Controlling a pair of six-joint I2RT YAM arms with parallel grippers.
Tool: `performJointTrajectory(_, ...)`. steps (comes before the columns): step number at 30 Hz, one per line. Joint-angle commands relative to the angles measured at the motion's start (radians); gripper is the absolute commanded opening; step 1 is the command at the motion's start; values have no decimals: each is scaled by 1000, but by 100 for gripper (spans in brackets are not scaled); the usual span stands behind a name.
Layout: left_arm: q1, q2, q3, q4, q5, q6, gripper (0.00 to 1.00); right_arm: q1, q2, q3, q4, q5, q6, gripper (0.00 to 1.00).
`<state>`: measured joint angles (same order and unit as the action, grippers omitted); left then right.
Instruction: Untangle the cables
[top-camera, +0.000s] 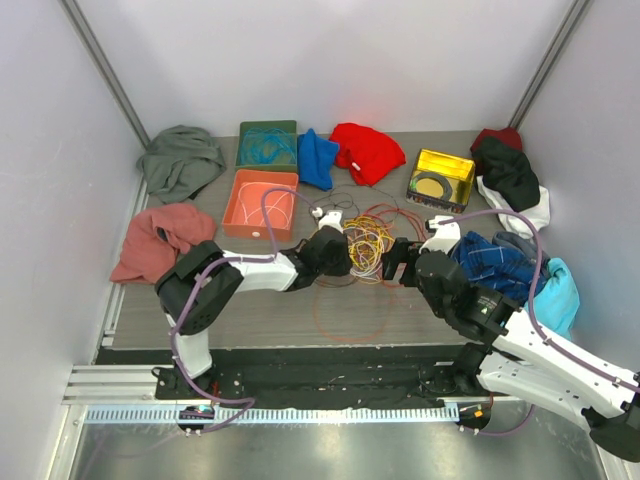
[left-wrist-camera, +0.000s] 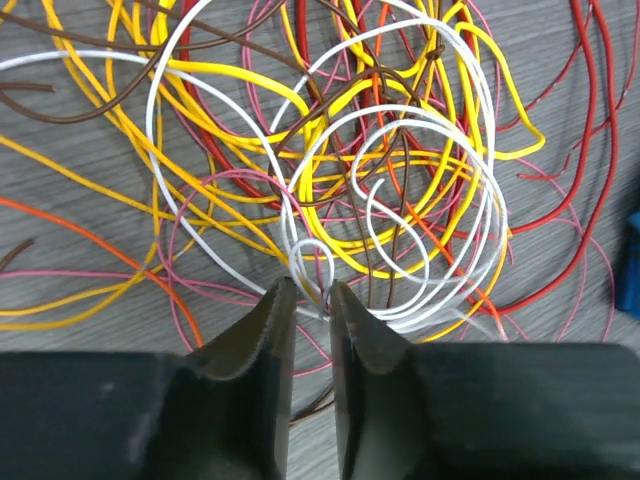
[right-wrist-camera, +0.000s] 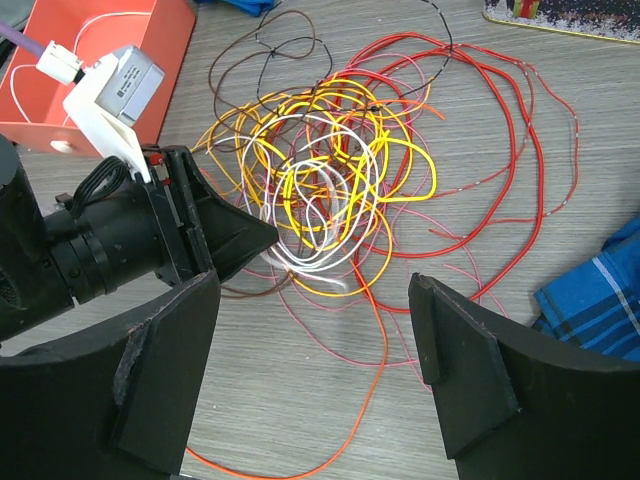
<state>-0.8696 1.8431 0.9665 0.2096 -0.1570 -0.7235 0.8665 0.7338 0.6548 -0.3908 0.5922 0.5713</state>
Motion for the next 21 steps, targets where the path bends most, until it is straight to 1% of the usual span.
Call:
performJointTrajectory(1, 6, -56, 8, 22, -12, 29, 14, 2, -1, -3, 15, 41, 4, 85)
performJointTrajectory(2, 4, -79, 5, -10, -10, 39, 8, 2, 1, -3, 17, 41, 2, 84)
performJointTrajectory(3, 3, -140, 0, -22, -9, 53, 0, 2, 3, 0, 17, 41, 4, 85)
performJointTrajectory(5, 3, -206, -14, -74, -24, 62, 0, 0, 6, 2, 15, 41, 4, 85)
performJointTrajectory(6, 4, -278, -8, -99, -27, 79, 0, 2, 9, 2, 18, 41, 4, 85)
performJointTrajectory(8, 3, -346, 9, -154, -18, 105, 0, 2, 13, 0, 23, 38, 2, 85)
performJointTrajectory(9, 4, -404, 40, -214, -18, 119, 0, 2, 19, -1, 29, 38, 2, 85)
performJointTrajectory(13, 4, -525, 138, -377, -15, 205, 0, 0, 38, -6, 61, 26, 9, 86)
performJointTrajectory(15, 4, -553, 213, -439, -32, 239, 0, 2, 39, -9, 88, 14, 19, 86)
performJointTrajectory(16, 4, -568, 240, -500, -42, 272, 0, 2, 35, -11, 101, 8, 21, 86)
performJointTrajectory(19, 4, -587, 336, -576, -68, 326, 0, 0, -8, -21, 174, -43, 9, 86)
performJointTrajectory(21, 4, -591, 386, -596, -85, 349, 0, 0, -36, -35, 237, -97, -16, 86)
